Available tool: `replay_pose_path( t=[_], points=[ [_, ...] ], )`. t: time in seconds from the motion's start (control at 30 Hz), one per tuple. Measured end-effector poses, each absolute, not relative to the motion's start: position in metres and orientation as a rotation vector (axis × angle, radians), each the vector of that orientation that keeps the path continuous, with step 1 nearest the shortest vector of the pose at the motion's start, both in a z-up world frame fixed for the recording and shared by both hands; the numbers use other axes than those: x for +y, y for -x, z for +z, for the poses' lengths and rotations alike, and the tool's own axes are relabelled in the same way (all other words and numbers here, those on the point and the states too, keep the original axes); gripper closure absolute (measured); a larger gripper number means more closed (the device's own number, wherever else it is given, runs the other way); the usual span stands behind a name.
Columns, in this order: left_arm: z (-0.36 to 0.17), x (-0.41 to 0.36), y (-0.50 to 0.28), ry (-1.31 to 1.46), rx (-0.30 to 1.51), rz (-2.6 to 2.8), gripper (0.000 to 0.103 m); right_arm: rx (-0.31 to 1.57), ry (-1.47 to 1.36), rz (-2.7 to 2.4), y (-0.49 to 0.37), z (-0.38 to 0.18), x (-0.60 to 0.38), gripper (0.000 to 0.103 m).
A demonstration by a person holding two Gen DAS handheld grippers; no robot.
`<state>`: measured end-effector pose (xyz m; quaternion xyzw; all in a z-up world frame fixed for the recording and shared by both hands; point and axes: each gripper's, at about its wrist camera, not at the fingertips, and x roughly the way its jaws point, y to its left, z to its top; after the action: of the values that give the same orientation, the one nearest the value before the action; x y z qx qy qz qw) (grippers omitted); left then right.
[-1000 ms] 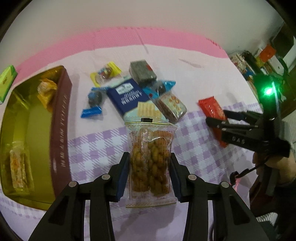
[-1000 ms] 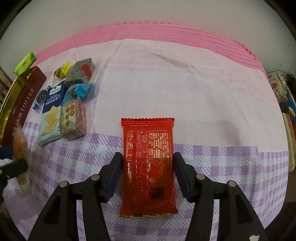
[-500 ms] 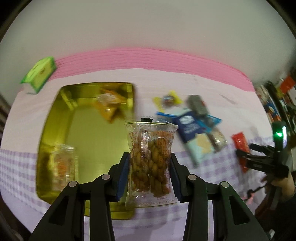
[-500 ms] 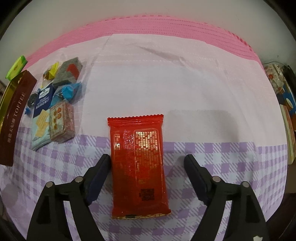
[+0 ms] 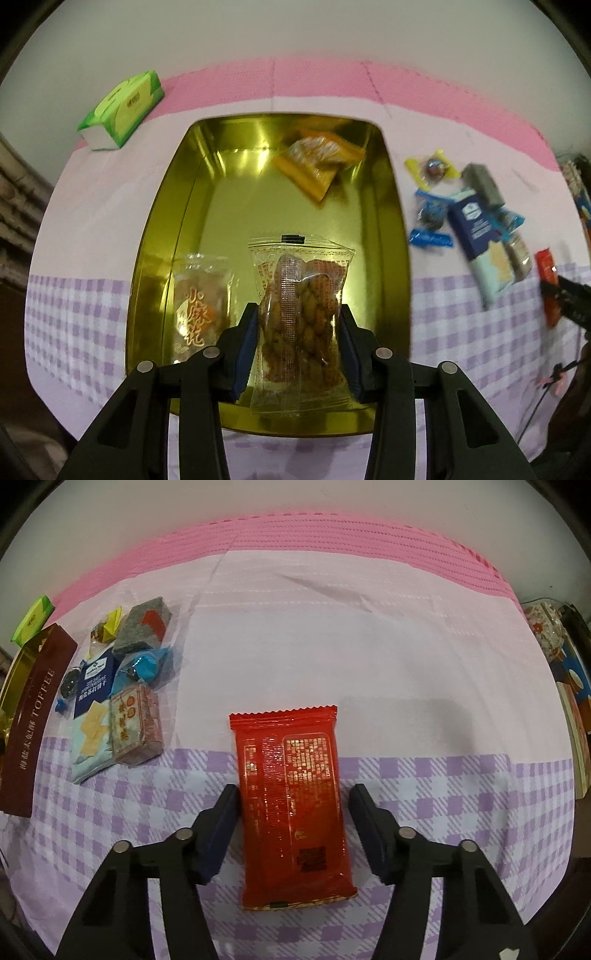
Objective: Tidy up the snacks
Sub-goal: 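Grasp a second clear dough-twist bag with the left gripper and carry it over the tin, then release the dough-twist bag into the tin beside the first with the left gripper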
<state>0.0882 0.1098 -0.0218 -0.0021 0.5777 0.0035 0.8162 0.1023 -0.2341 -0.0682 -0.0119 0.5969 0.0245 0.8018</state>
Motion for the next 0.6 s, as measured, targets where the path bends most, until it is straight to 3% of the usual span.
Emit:
replay_pose_path(
  t=[0.13,0.6],
  points=[
    [-0.031,0.111,-0.086,-0.027,1.256,0.007,0.061,1.283,0.028,0.053,-0.099,-0.067,-0.230,0.055],
    [-0.055,0.123,-0.096,-0.098,1.306,0.028,0.061,1.292,0.022,0.050,-0.102,-0.068,-0.231,0.056]
  ],
)
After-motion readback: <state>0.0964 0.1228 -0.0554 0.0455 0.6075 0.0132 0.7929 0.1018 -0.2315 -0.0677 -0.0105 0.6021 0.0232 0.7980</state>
